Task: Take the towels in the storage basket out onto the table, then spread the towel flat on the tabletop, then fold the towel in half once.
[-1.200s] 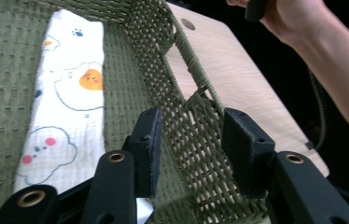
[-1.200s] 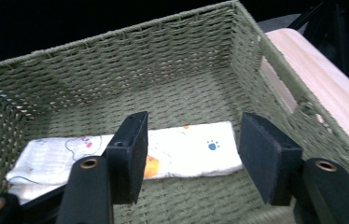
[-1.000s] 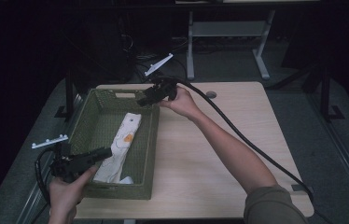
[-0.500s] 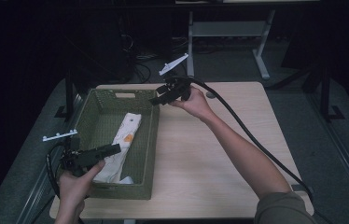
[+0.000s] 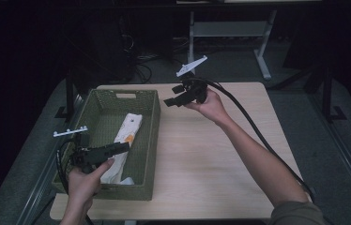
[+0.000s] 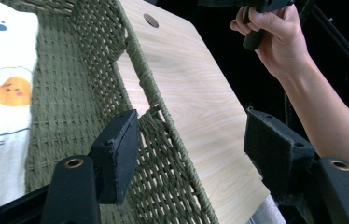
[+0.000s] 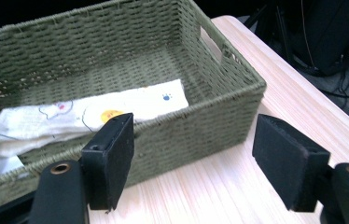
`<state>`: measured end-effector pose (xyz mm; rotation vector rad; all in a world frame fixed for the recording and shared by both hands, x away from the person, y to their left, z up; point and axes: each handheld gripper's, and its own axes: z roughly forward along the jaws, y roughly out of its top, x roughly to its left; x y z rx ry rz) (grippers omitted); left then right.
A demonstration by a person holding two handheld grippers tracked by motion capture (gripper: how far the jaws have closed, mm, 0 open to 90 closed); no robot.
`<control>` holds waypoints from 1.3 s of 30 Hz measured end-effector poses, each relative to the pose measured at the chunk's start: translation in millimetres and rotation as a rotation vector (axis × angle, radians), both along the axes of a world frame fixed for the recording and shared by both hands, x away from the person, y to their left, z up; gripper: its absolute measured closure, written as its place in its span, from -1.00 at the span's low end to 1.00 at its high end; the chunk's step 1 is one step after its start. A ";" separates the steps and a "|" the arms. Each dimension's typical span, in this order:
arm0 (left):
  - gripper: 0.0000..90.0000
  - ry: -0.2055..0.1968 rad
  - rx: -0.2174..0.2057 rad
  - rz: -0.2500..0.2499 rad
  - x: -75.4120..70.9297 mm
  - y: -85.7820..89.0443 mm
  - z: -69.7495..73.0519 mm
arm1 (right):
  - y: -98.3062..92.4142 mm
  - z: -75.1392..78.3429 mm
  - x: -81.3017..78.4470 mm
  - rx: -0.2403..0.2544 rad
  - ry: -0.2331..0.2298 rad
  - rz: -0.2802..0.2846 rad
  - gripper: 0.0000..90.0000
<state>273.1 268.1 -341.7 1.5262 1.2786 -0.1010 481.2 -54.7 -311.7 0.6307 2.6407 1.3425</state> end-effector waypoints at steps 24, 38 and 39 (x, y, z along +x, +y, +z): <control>-0.27 -0.002 -0.008 -0.047 8.4 -20.6 5.2 | -67.2 -26.3 -10.8 -0.015 0.032 -0.117 -0.42; -0.29 0.001 -0.005 -0.080 13.4 -34.9 5.5 | -106.1 -38.3 -22.1 0.001 0.046 -0.176 -0.43; -0.29 0.001 -0.008 -0.077 13.7 -35.9 5.5 | -108.1 -38.6 -23.8 0.006 0.040 -0.178 -0.43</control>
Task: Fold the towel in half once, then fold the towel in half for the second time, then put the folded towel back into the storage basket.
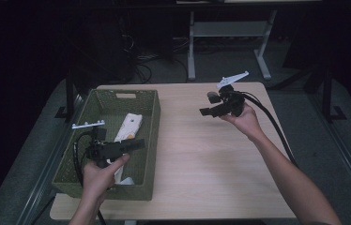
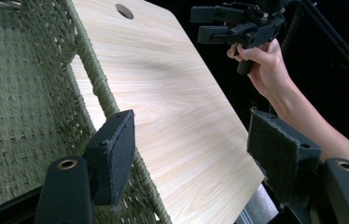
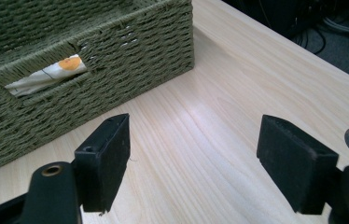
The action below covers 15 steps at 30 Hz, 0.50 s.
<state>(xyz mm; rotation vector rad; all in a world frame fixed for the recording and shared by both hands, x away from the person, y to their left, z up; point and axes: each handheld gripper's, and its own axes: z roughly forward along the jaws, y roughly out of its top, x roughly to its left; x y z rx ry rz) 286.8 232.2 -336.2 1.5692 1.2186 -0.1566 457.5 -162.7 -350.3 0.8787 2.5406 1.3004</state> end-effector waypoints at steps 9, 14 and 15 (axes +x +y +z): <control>-0.32 0.005 -0.007 -0.028 3.7 -9.0 -0.6 | -24.5 -9.0 -8.6 -0.002 0.004 -0.038 -0.43; -0.33 0.010 -0.007 -0.039 4.6 -12.4 -1.9 | -40.6 -14.8 -15.7 -0.010 0.015 -0.066 -0.43; -0.33 0.011 -0.010 -0.040 4.6 -13.3 -1.8 | -44.3 -15.8 -16.7 -0.012 0.009 -0.067 -0.43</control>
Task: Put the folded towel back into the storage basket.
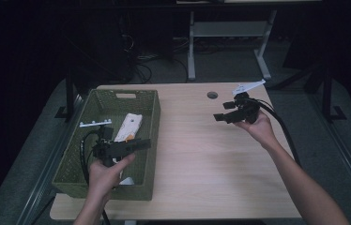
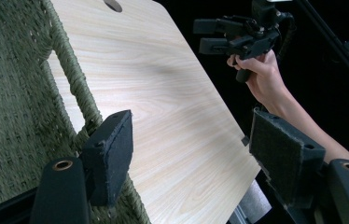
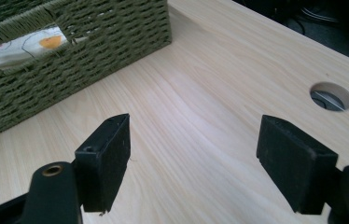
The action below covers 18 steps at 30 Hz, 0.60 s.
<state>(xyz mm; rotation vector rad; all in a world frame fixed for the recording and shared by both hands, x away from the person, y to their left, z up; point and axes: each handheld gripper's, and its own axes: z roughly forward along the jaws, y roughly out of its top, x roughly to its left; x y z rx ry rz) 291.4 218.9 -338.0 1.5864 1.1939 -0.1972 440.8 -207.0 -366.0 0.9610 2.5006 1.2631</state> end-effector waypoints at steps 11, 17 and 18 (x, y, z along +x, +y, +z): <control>-0.34 0.002 0.013 -0.022 3.9 -12.8 -0.2 | -25.5 -4.7 -11.3 0.011 -0.001 -0.038 -0.44; -0.35 0.007 0.016 -0.034 6.7 -20.1 -1.4 | -34.3 -7.9 -16.3 0.007 0.005 -0.054 -0.44; -0.35 0.007 0.015 -0.037 7.2 -21.3 -1.6 | -36.4 -8.6 -17.0 0.008 0.004 -0.053 -0.44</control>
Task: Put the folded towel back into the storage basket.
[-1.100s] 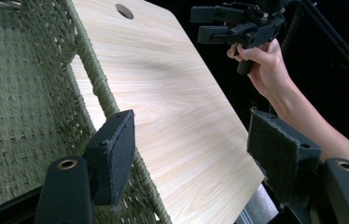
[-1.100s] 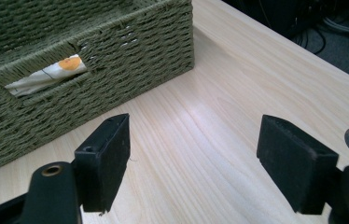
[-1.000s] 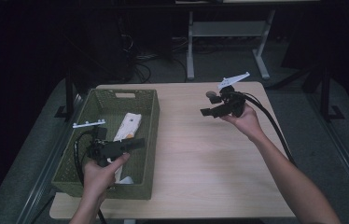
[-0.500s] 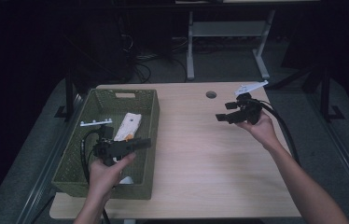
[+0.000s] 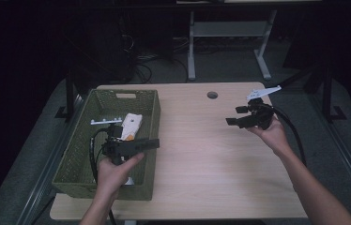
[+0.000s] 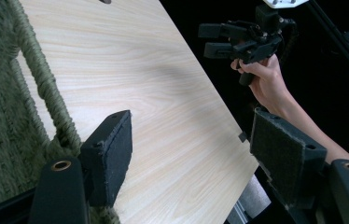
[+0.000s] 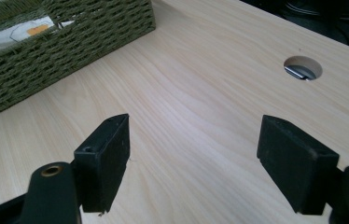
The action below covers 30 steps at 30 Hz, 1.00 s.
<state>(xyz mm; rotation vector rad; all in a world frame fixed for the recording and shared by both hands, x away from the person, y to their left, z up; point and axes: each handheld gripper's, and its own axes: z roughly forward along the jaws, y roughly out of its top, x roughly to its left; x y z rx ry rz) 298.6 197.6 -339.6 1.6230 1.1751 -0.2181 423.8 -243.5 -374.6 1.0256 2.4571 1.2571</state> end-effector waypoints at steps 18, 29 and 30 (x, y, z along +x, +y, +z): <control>-0.37 0.014 -0.004 -0.036 12.5 -29.4 -6.8 | -33.3 -14.3 -19.5 -0.013 0.013 -0.041 -0.45; -0.37 0.008 0.003 -0.048 16.5 -42.8 -8.0 | -47.6 -19.3 -29.3 -0.013 0.026 -0.071 -0.45; -0.37 0.009 0.005 -0.051 16.9 -44.0 -7.7 | -48.7 -19.9 -30.0 -0.011 0.021 -0.071 -0.45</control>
